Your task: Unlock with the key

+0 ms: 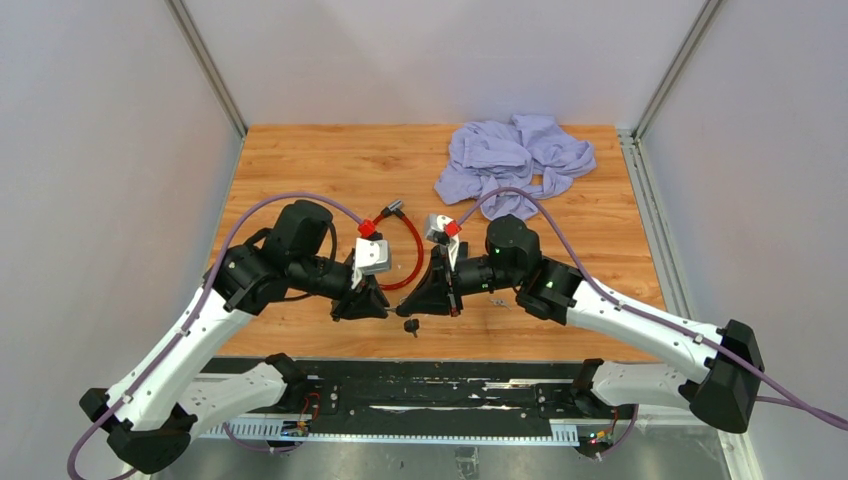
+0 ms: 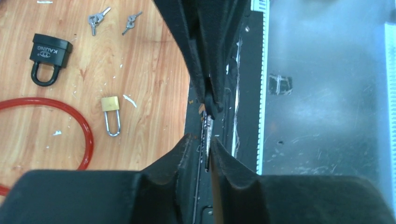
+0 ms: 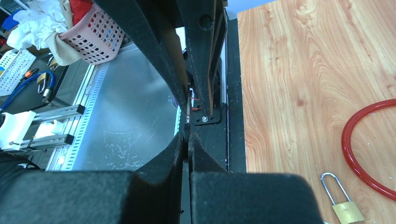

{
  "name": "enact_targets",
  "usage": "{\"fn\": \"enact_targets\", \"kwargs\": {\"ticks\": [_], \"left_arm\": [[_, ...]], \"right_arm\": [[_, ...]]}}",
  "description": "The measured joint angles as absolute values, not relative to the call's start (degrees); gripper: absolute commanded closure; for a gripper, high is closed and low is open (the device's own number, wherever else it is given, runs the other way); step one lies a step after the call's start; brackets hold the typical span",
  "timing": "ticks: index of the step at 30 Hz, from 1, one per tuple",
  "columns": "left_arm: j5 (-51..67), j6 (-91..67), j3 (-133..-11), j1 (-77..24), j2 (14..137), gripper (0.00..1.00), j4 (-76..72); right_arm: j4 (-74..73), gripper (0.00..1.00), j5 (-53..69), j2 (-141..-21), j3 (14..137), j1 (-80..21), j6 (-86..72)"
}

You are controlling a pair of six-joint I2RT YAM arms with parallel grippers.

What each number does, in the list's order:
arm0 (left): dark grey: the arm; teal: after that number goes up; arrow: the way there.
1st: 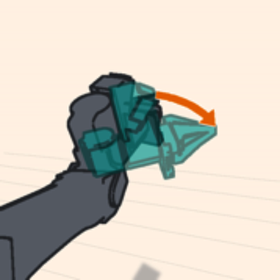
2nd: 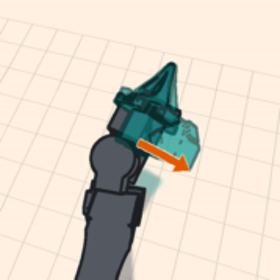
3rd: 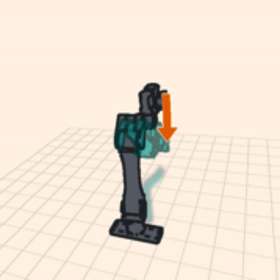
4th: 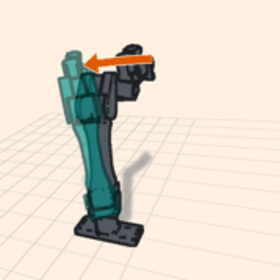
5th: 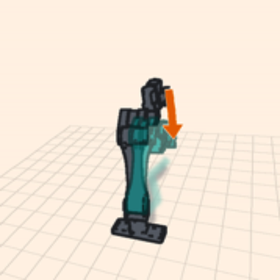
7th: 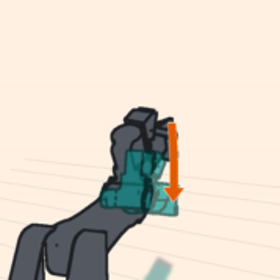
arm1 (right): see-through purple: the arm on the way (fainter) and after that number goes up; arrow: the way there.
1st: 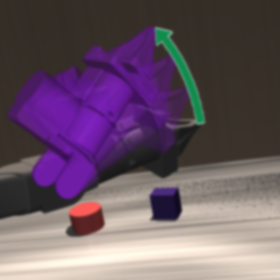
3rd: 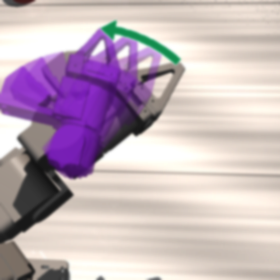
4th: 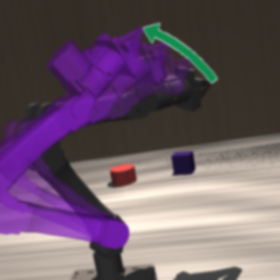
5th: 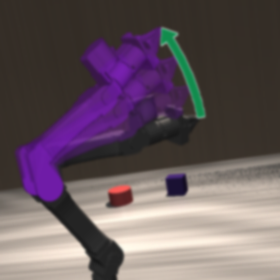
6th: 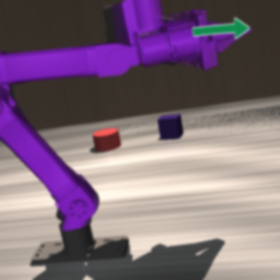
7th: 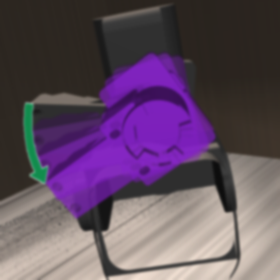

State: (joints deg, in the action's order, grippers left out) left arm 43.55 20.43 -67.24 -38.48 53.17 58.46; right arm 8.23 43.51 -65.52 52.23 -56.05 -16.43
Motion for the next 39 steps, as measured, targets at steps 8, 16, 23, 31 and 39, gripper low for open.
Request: {"fn": "enact_targets", "kwargs": {"ticks": [8,16,23,31,39], "left_arm": [[43.9,18.9,-67.0,-38.4,52.7,1.0,59.1],[46.8,15.7,-66.1,-35.7,52.7,1.0,57.6],[50.2,14.7,-66.0,-33.4,52.9,1.0,57.4],[51.5,14.8,-66.0,-32.8,53.6,1.0,57.3],[50.3,14.1,-66.2,-32.7,54.8,0.23,56.0]], "right_arm": [[8.2,0.85,43.3,-66.8,52.9,-56.0,-16.3],[10.4,0.81,43.5,-67.6,52.9,-56.0,-17.6],[11.6,0.78,43.8,-67.5,52.8,-55.1,-18.3],[12.1,0.99,44.9,-67.4,52.3,-54.4,-18.8],[11.2,0.99,47.4,-67.8,52.3,-50.0,-22.2]]}}
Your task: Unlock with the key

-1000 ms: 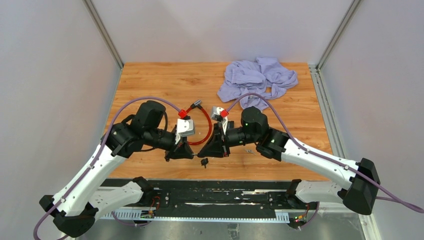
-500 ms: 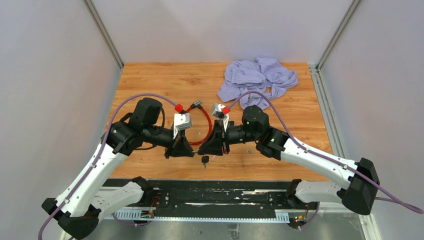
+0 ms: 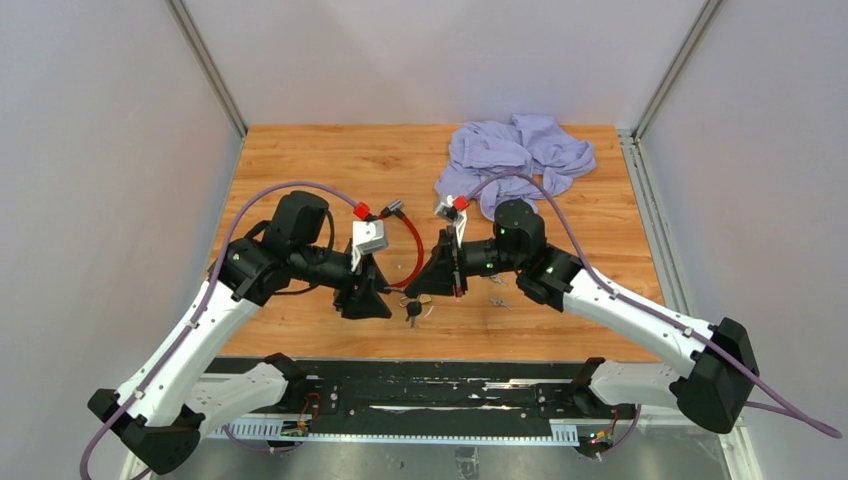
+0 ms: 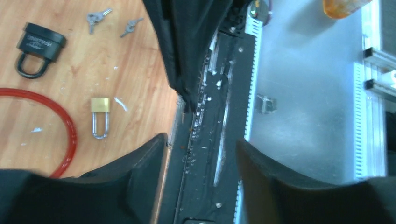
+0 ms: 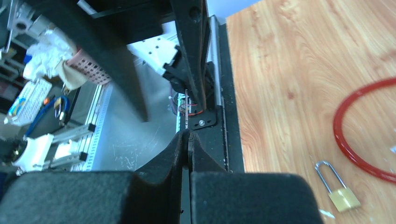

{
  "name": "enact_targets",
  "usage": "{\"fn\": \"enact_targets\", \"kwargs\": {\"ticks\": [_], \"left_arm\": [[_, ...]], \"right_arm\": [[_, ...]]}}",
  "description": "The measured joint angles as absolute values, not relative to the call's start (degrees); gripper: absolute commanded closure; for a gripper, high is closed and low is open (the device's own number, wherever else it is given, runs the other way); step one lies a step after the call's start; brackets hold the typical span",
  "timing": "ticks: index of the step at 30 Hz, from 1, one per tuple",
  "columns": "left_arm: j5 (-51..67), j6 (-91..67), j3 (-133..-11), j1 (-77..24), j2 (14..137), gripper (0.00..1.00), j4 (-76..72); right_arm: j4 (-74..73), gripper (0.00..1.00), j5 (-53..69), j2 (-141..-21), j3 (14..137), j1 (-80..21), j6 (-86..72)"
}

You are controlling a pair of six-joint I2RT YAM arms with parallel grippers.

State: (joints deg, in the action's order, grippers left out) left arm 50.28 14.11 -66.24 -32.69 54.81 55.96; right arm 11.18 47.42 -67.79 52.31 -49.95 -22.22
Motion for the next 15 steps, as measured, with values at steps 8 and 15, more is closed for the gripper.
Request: {"fn": "enact_targets", "kwargs": {"ticks": [8,15], "left_arm": [[40.0,16.4,-69.9,-32.6,60.8,0.02,52.9],[33.5,22.9,-77.2,-32.6,77.7,0.02,49.6]], "right_arm": [[1.0,0.99,47.6,-68.7,53.7,-39.0,-25.6],[-13.7,0.99,35.3,-57.6,51.8,-29.9,-25.6]]}}
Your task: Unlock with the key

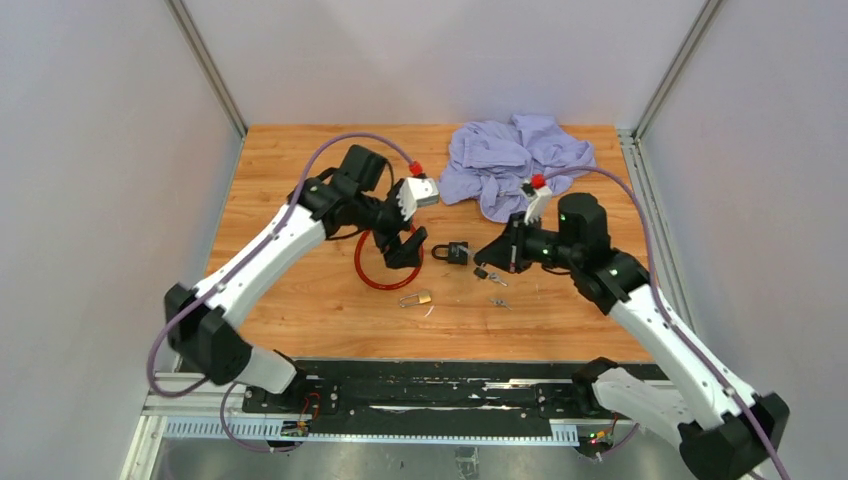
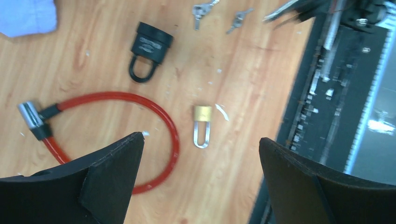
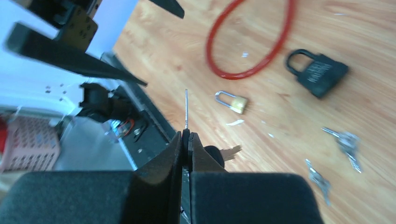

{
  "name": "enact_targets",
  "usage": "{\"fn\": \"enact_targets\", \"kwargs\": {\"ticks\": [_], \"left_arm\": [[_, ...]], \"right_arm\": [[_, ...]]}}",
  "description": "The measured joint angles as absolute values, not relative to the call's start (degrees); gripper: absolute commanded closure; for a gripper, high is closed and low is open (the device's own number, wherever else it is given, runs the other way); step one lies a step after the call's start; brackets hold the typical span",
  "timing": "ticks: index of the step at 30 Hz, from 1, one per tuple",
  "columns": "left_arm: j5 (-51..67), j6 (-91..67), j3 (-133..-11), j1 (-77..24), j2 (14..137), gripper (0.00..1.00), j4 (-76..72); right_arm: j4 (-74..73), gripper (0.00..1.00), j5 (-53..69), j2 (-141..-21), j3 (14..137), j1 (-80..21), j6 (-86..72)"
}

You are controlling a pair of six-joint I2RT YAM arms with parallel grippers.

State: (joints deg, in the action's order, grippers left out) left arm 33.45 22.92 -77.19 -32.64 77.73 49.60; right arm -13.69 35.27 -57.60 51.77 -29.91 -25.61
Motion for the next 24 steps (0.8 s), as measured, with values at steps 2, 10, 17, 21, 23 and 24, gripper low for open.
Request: {"fn": "enact_targets", "kwargs": {"ticks": [2,10,17,21,23,24], "left_arm": [[32.5,24.7,-79.9,-32.8,83.6,0.02,47.7],[27.1,33.4,-82.6,-36.7,99.7,0.02,38.9],[22.4,38.4,-86.3,-39.7,110.1,0.02,32.7],[20.9,40.3,-86.6,-39.9,113.3,0.02,30.1],[20.8,41.0,-87.0,-39.9,114.5,0.02,29.6],[20.8,41.3,-87.5,-39.9,115.2,0.02,29.5]], "right_arm": [[-18.2,0.99,30.5,-53.0,51.3,-28.1,-25.6],[-35.2,0.99,14.2,-43.4,51.7,-23.2,-26.1],[-40.6,0.99,9.8,-44.3,52.0,-22.2,-26.2],[-41.5,0.99,9.5,-45.5,52.2,-21.9,-26.1],[-41.8,0.99,9.6,-45.8,52.5,-21.8,-26.1],[-41.9,0.99,9.6,-45.8,52.7,-21.8,-26.1]]}}
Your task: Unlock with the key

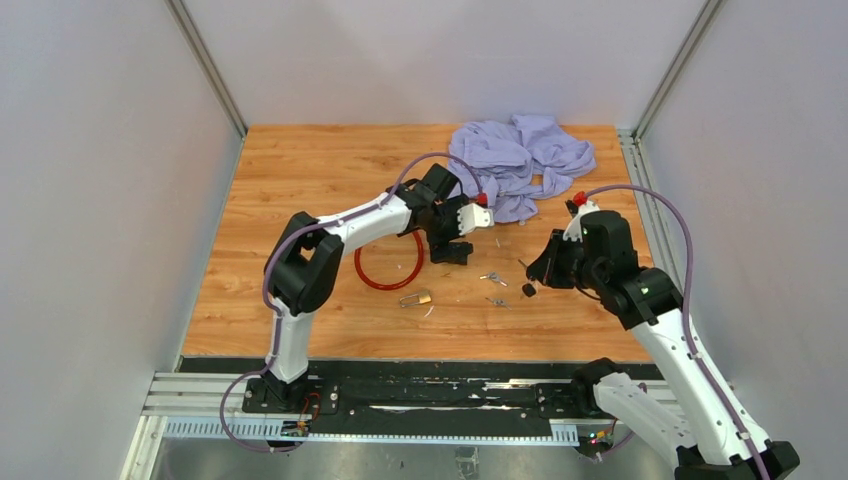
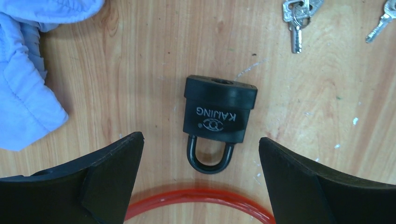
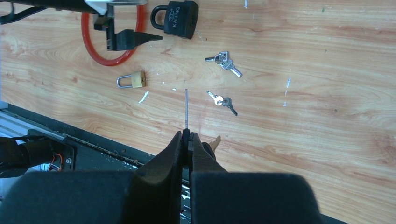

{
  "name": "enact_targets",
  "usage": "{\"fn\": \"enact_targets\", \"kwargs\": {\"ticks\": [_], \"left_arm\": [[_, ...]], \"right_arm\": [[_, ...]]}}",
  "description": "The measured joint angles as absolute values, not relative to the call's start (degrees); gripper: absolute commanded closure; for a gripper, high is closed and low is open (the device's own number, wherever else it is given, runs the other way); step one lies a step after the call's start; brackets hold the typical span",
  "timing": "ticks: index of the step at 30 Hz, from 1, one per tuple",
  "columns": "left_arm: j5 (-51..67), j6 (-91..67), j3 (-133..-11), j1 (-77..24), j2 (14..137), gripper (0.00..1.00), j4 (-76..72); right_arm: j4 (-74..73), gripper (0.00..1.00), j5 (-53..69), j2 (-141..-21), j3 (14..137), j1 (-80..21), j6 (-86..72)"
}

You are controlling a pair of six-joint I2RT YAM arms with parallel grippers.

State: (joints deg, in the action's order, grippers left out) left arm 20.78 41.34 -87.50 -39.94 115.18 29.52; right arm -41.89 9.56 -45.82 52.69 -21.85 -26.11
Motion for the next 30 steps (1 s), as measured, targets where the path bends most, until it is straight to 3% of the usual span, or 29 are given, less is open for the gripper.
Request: {"fn": "enact_targets", "kwargs": {"ticks": [6,14,21,27,30], "left_arm": [[21.3,41.6,-90.5,-39.9,118.6,0.03,29.2],[22.9,41.6,-91.6,-39.9,120.9,0.12,30.2],[24.5,41.1,-90.3,-39.9,120.9,0.3,30.0],[24.8,40.6,-87.0,-39.8,120.7,0.29,28.1],[24.9,40.4,-86.5,-39.9,120.5,0.34,27.2]], "right_arm": [[-41.9,0.99,10.3,-45.7,53.3,-21.8,-25.8],[-41.9,0.99,11.3,-45.6,53.7,-21.6,-25.7],[-41.9,0.99,12.2,-45.7,53.9,-21.6,-25.7],[-41.8,0.99,12.6,-45.8,54.7,-21.6,-25.7],[-41.8,0.99,12.9,-45.8,54.7,-21.6,-25.7]]}}
